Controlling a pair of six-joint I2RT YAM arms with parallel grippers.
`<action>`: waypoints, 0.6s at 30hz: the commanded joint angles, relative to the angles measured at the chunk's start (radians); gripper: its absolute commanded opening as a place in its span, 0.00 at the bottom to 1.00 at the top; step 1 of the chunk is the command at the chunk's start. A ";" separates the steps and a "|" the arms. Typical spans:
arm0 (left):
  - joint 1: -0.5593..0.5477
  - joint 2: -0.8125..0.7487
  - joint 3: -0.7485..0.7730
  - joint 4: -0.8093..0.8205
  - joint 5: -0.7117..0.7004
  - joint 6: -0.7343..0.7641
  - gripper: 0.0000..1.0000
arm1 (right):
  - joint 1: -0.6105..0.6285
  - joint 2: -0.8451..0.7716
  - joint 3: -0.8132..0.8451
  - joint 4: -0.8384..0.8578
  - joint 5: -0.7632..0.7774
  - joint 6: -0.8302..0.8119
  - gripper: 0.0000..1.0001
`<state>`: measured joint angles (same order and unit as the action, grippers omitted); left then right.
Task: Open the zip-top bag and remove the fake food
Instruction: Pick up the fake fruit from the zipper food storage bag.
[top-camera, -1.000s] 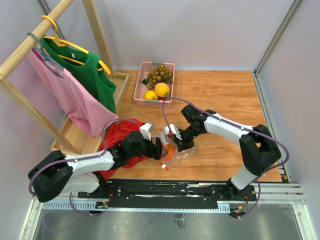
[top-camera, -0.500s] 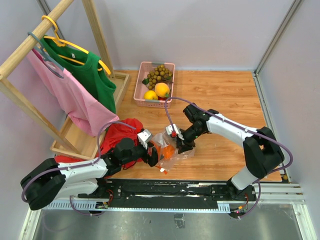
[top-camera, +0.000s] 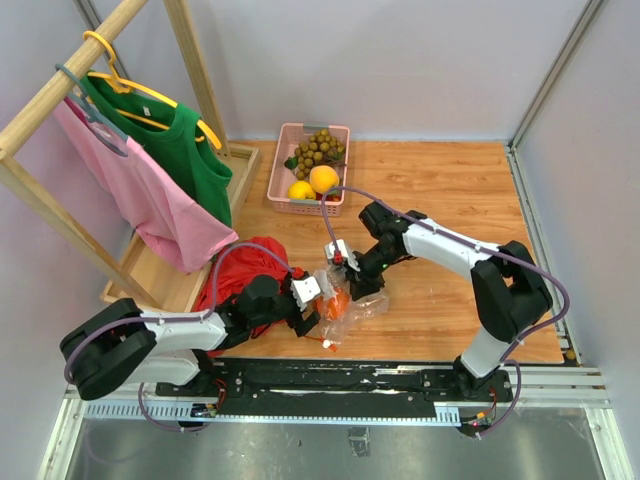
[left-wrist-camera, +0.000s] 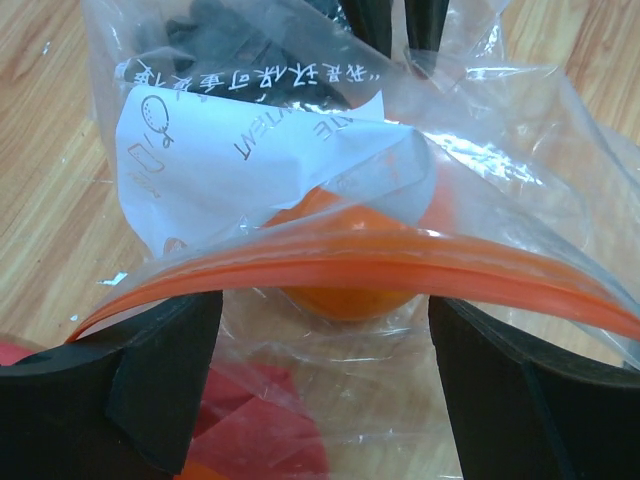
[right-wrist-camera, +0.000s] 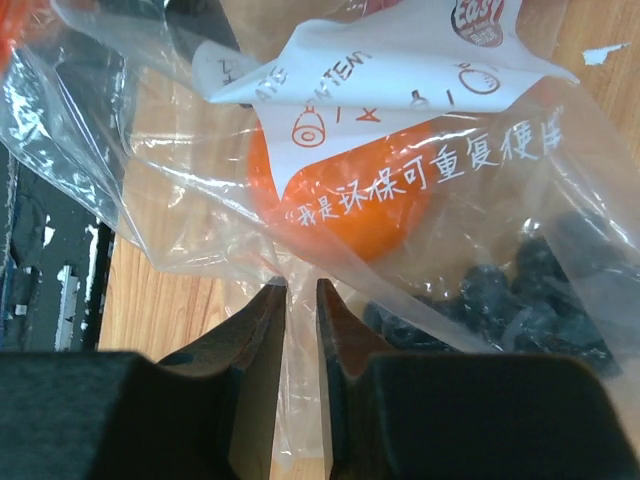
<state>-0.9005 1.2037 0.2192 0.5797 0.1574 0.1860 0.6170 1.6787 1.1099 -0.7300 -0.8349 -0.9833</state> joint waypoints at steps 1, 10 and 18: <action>-0.008 0.057 0.034 0.113 -0.026 0.066 0.88 | -0.001 0.012 0.016 0.020 0.036 0.108 0.17; -0.008 0.191 0.101 0.180 -0.006 0.039 0.88 | 0.019 0.055 0.016 0.079 0.130 0.181 0.10; -0.008 0.316 0.148 0.220 0.058 -0.005 0.84 | 0.019 0.093 0.047 0.097 0.125 0.214 0.14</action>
<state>-0.9001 1.4643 0.3359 0.7277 0.1703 0.2081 0.6228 1.7523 1.1221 -0.6521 -0.7124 -0.8040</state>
